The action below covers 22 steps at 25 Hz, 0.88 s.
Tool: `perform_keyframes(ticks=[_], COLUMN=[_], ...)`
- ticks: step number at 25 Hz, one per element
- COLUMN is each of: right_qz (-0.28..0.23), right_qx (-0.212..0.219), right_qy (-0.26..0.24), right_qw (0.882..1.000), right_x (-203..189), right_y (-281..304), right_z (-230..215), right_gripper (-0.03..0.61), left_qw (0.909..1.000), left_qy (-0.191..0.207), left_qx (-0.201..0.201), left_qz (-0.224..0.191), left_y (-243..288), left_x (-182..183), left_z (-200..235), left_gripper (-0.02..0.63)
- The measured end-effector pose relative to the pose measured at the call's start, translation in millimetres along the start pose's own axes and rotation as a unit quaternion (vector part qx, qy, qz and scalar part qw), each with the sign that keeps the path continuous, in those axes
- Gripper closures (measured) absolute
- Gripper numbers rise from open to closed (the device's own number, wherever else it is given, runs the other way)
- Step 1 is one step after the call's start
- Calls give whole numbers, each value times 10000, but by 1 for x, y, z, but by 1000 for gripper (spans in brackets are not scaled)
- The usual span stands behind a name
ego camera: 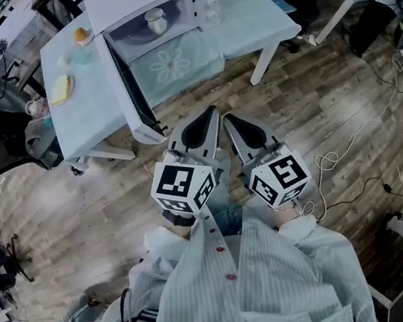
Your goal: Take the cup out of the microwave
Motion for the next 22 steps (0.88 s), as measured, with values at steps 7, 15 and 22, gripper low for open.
perform_keyframes(ticks=[7, 15, 22], right_qz=[82, 179, 248], right_qx=[84, 188, 319], right_qy=[-11, 8, -52], right_qw=[9999, 9997, 9992], right_x=[8, 27, 44], right_y=[38, 96, 148], right_z=[-31, -77, -108], right_gripper=[543, 543, 542], left_qw=[9999, 9996, 9991], left_qy=[-28, -88, -123], left_qx=[129, 256, 361], left_qz=[-76, -100, -199], left_y=[39, 99, 143], left_x=[7, 20, 33], left_z=[28, 68, 107], left_gripper=[604, 604, 604])
Point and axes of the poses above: the fingertips, and each gripper's own axes: y forward along the fingers, z to its left, x out of its top, the point moved 10 cm from there along -y, backward along the fingers, and after that the axes turned 2 degrees about -x, right-handed, at the moved point
